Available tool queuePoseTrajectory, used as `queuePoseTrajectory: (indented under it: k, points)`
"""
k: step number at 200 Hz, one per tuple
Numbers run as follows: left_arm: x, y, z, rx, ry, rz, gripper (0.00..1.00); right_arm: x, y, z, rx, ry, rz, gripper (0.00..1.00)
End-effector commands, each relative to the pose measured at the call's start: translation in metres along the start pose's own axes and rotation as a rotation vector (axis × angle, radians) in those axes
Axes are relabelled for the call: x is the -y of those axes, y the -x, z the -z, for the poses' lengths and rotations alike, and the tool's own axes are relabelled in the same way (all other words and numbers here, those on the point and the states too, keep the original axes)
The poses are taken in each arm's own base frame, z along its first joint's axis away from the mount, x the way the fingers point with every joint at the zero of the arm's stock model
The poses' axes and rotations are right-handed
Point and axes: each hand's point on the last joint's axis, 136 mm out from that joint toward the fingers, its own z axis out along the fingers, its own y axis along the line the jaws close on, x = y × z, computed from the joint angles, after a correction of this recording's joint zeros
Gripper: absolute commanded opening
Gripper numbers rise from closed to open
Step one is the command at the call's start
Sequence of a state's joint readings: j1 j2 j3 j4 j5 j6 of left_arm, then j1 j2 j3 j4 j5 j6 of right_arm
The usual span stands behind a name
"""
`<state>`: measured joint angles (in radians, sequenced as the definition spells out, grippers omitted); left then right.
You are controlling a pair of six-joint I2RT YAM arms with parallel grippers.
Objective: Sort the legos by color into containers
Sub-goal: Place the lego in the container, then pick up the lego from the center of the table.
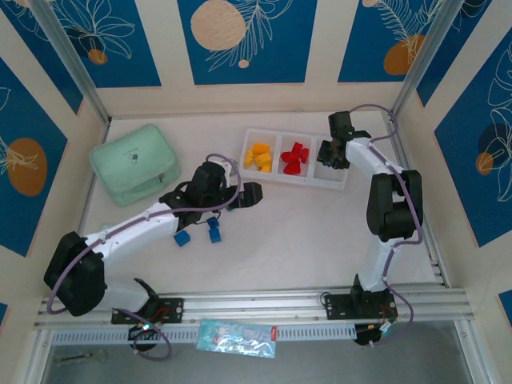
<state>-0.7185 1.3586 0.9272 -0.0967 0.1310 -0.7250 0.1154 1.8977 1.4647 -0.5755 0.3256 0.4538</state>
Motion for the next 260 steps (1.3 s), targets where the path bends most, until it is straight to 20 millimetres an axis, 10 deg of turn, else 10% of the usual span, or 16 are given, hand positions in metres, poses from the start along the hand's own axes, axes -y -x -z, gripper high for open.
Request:
queuePoseTrajectory:
  k: [1, 52, 134, 260]
  points:
    - [0.013, 0.008, 0.002, 0.010, -0.025, -0.037, 0.99, -0.005, 0.010, 0.015, 0.020, 0.021, 0.026, 0.49]
    - [0.011, 0.014, 0.014, 0.045, -0.008, -0.059, 0.99, -0.032, 0.001, 0.054, 0.053, 0.113, 0.067, 0.53]
    - [-0.041, -0.007, 0.057, 0.086, 0.132, -0.014, 0.99, -0.112, -0.104, 0.094, -0.025, 0.249, 0.288, 0.60]
    - [-0.094, -0.033, 0.129, 0.182, 0.319, 0.024, 0.99, -0.256, -0.233, 0.068, -0.166, 0.393, 0.615, 0.68]
